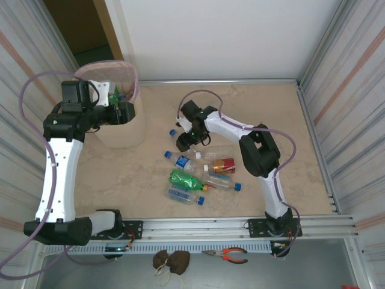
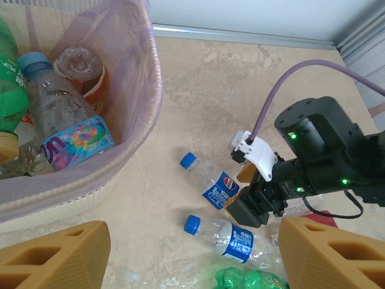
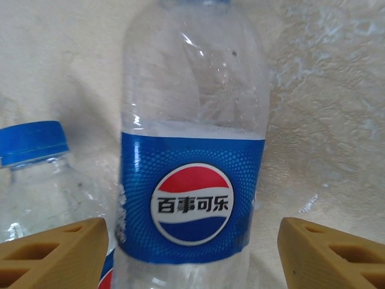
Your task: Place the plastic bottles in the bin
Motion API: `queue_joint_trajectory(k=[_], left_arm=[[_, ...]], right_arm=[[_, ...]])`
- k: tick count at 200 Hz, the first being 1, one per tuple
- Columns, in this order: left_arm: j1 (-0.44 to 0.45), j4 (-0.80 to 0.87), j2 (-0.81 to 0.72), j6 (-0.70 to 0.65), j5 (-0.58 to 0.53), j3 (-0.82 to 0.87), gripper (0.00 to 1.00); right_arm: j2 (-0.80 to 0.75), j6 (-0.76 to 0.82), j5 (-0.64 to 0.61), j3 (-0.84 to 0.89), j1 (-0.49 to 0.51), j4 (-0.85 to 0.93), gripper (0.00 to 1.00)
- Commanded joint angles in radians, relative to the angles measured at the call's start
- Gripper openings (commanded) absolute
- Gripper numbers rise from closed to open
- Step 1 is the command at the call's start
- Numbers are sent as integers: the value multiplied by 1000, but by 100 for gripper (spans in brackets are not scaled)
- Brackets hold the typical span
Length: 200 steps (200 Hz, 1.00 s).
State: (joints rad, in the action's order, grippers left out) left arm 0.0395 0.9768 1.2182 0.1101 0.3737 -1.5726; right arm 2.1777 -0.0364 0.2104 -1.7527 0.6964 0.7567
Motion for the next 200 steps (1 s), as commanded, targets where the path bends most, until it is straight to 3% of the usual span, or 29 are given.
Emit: queue_joint_trajectory(k=[1, 103, 163, 200], left_arm=[[10, -18, -6, 13, -6, -1, 74], [38, -86, -16, 62, -1, 38, 73], [42, -303, -78, 214, 94, 149, 72], [88, -430, -73, 303, 136, 178, 72]], right_arm=[[38, 0, 14, -30, 11, 20, 71], [52, -39, 32, -31, -18, -27, 55], [-135, -123, 106, 88, -90, -157, 49], [-304, -173, 162, 216, -138, -288, 48]])
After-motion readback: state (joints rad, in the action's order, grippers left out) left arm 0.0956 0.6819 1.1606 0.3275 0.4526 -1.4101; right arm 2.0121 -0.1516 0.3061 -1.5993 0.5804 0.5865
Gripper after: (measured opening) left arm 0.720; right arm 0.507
